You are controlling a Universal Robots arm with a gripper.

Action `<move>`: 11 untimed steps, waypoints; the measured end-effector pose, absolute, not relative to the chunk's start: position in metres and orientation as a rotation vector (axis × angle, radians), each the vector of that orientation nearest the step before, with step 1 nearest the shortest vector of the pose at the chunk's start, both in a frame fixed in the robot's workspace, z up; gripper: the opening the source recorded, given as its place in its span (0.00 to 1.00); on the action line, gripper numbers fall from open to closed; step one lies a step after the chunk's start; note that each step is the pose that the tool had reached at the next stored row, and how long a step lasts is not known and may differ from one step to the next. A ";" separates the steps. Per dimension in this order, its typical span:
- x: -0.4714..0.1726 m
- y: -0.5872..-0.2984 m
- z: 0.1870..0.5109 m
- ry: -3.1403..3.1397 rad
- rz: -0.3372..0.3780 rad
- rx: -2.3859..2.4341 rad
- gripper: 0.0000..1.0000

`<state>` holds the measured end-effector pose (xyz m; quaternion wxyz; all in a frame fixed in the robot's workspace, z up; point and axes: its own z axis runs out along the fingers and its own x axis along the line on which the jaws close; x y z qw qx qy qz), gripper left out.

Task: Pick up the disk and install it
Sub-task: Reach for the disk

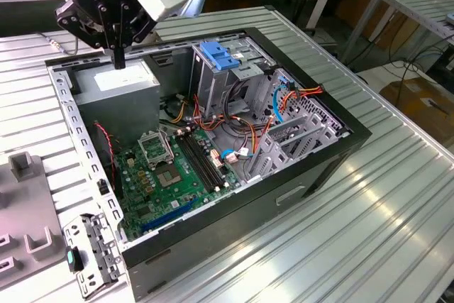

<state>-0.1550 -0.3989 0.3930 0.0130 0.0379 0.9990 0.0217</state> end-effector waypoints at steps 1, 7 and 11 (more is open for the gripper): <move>-0.156 -0.399 0.393 3.113 0.068 0.118 0.11; -0.162 -0.399 0.393 3.113 0.068 0.118 0.11; -0.165 -0.399 0.393 3.113 0.068 0.118 0.11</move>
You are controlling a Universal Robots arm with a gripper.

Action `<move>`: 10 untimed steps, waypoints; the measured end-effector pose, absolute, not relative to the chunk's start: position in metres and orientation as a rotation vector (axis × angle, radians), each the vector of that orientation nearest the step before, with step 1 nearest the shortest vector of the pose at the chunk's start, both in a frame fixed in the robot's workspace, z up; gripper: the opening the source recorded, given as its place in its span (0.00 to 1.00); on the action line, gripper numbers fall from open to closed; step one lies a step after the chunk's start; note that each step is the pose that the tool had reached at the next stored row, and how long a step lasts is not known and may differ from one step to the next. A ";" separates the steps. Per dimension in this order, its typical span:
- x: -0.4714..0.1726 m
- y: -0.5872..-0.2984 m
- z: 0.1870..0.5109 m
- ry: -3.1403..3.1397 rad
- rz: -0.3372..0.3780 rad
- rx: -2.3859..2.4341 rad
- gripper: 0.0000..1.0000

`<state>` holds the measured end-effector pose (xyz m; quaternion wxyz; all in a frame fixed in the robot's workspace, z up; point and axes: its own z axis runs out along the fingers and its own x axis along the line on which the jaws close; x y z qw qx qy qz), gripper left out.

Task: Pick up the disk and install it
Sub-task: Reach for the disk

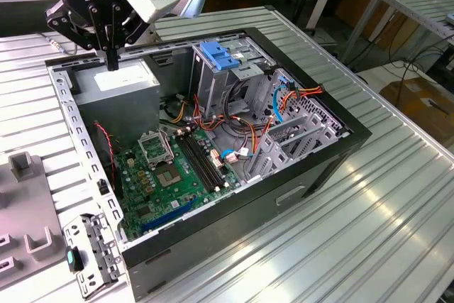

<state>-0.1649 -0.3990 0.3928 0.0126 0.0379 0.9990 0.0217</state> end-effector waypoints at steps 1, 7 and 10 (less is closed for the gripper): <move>-0.166 -0.399 0.393 3.113 0.068 0.118 0.11; -0.170 -0.399 0.393 3.115 0.068 0.118 0.11; -0.172 -0.399 0.392 3.118 0.067 0.118 0.11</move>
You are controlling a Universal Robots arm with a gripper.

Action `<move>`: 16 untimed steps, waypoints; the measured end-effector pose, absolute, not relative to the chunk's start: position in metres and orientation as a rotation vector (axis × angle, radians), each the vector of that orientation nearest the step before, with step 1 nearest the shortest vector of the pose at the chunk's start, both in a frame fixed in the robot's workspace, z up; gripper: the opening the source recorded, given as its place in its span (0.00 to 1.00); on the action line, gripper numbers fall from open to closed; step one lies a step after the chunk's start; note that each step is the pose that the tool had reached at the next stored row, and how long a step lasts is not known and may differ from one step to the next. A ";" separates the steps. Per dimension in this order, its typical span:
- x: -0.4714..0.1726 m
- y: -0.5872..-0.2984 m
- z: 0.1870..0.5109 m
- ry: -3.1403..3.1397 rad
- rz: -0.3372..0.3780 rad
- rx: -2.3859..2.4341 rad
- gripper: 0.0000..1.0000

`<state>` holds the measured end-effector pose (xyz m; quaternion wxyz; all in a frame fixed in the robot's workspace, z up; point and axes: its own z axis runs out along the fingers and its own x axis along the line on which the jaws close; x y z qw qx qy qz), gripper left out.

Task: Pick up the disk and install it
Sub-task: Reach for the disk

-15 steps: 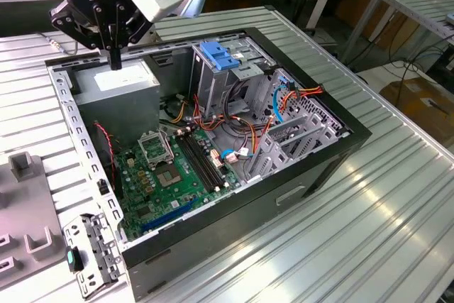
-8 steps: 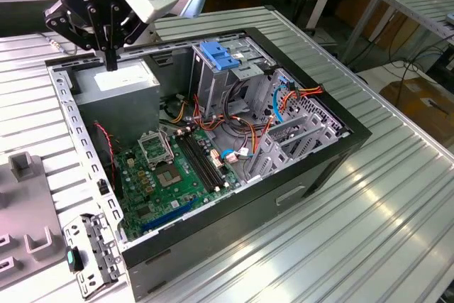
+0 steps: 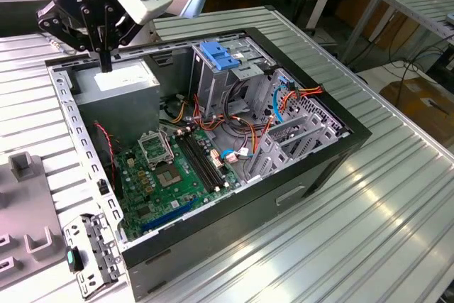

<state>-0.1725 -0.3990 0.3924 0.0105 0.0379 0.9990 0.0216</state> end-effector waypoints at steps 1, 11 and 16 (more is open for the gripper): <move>-0.174 -0.399 0.392 3.118 0.067 0.118 0.11; -0.180 -0.399 0.392 3.122 0.067 0.119 0.11; -0.183 -0.399 0.392 3.124 0.067 0.119 0.11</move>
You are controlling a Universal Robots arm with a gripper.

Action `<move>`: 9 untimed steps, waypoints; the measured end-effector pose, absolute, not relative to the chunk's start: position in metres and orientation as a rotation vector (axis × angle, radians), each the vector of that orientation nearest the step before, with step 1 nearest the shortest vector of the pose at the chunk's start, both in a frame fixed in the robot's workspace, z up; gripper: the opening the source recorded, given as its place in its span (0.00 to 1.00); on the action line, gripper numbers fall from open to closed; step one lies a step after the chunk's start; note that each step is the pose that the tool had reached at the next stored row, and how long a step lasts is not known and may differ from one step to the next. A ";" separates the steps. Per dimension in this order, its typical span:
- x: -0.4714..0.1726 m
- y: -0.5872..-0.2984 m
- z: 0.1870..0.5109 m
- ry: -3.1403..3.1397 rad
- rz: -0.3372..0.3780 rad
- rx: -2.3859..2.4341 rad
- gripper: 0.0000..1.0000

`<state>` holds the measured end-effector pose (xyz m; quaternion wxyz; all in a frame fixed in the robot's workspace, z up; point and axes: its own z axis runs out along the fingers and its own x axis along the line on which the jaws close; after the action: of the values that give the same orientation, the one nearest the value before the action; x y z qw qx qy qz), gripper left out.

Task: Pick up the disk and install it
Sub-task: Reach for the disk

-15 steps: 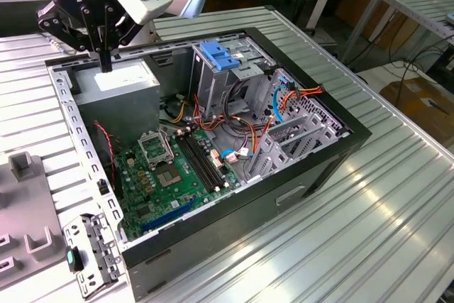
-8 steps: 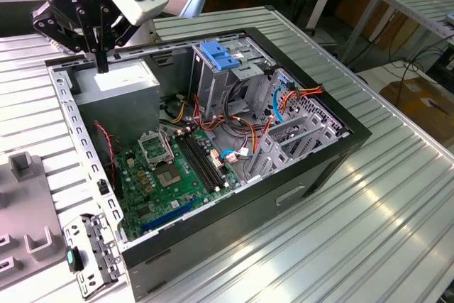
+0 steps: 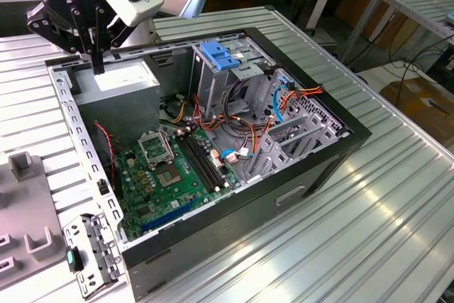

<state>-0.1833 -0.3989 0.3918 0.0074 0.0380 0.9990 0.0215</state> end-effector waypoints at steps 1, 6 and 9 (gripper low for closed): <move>-0.184 -0.399 0.392 3.124 0.067 0.119 0.11; -0.191 -0.399 0.392 3.124 0.067 0.119 0.11; -0.196 -0.399 0.392 3.124 0.067 0.119 0.11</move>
<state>-0.1964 -0.3989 0.3915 0.0073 0.0380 0.9990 0.0215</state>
